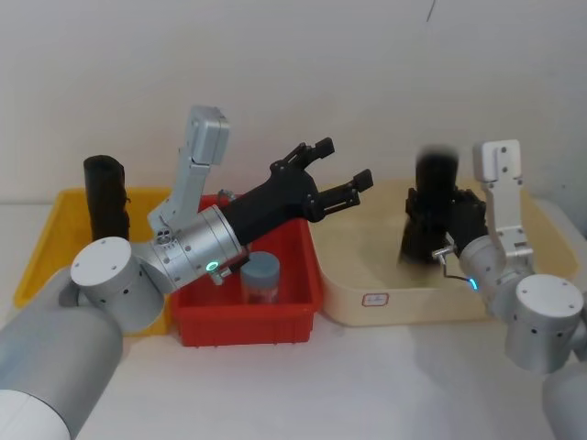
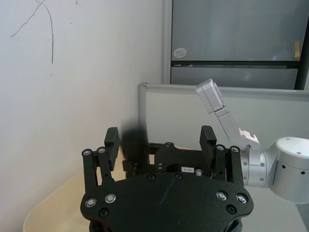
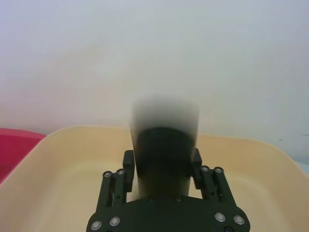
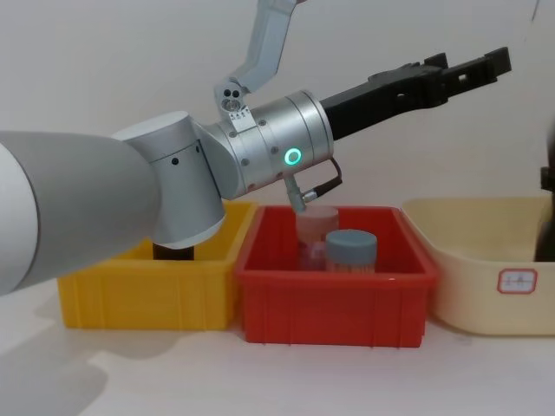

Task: Pick up the garbage bag with the one hand and transfer it to the other hand.

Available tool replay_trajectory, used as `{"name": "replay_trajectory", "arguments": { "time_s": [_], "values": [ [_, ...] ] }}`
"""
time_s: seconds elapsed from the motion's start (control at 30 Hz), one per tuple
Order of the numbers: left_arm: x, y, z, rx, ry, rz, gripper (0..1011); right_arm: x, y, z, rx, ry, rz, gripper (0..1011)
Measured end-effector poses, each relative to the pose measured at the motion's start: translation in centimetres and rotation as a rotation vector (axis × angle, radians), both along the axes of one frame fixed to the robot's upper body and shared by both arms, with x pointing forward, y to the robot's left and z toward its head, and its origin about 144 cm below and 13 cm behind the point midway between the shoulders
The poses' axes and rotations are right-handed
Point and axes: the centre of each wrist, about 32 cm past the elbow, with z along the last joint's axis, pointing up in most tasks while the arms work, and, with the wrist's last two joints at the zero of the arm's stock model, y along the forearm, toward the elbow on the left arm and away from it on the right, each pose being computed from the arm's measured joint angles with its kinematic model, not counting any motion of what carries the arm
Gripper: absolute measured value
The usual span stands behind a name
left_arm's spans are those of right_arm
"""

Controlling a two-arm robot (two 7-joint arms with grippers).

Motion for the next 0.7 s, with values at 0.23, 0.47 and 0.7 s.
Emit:
{"name": "replay_trajectory", "arguments": {
  "time_s": [0.23,0.47,0.7],
  "values": [
    [0.0,0.0,0.0,0.000,0.000,0.000,1001,-0.6,-0.9,0.5,-0.007,-0.006,-0.008,827],
    [0.0,0.0,0.0,0.000,0.000,0.000,1001,-1.3,-1.2,1.1,-0.012,-0.040,0.007,1000],
    [-0.4,0.4,0.0,-0.008,-0.009,0.028,1002,-2.5,-0.8,2.5,-0.016,-0.121,0.043,1000]
  ]
}}
